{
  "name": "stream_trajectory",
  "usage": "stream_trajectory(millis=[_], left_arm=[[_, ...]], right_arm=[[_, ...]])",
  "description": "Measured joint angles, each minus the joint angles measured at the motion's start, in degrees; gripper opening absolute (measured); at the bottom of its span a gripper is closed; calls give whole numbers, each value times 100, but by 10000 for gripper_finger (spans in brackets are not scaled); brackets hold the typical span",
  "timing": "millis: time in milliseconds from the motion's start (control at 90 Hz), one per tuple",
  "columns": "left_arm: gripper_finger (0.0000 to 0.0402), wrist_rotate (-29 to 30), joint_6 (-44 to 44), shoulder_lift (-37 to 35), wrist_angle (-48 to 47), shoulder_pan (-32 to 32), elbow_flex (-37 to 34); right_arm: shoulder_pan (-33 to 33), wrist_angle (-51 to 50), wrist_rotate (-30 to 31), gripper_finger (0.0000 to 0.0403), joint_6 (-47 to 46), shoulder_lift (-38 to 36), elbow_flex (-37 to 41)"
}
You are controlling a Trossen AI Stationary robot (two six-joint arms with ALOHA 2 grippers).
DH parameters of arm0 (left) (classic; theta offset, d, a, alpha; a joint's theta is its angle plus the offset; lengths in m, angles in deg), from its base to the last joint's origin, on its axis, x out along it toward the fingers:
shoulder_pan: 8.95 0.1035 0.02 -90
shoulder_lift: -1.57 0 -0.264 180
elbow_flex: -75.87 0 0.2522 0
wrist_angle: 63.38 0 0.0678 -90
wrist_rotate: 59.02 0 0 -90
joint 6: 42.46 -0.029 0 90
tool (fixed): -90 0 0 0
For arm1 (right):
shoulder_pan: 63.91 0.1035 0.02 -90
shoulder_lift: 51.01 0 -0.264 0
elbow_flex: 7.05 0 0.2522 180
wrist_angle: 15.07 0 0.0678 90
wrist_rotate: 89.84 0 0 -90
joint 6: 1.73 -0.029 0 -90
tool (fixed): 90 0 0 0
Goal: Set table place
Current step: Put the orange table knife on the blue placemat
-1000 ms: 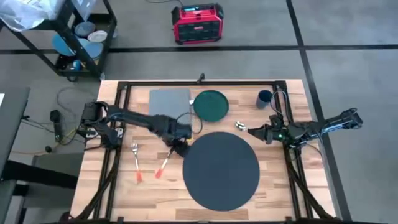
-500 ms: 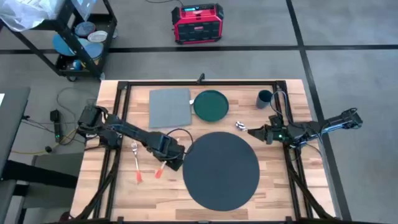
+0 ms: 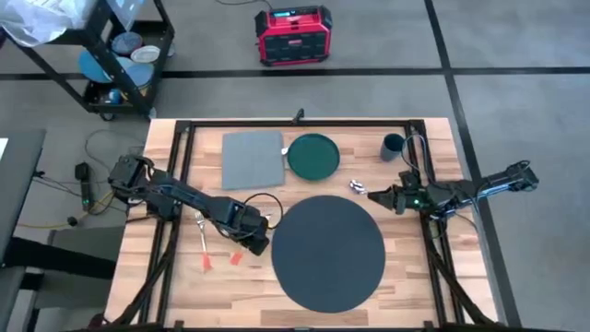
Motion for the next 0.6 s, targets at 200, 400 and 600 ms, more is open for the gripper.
stream_trajectory(millis=[200, 400, 600], left_arm=[[3, 529, -110, -265, -276, -13, 200], [3, 977, -23, -699, -684, -22, 321], [2, 1106, -71, -818, -569, -107, 576]], right_arm=[[0, -5, 0, 143, 0, 2, 0], [0, -9, 0, 143, 5, 2, -2], [0, -41, 0, 143, 7, 2, -2]])
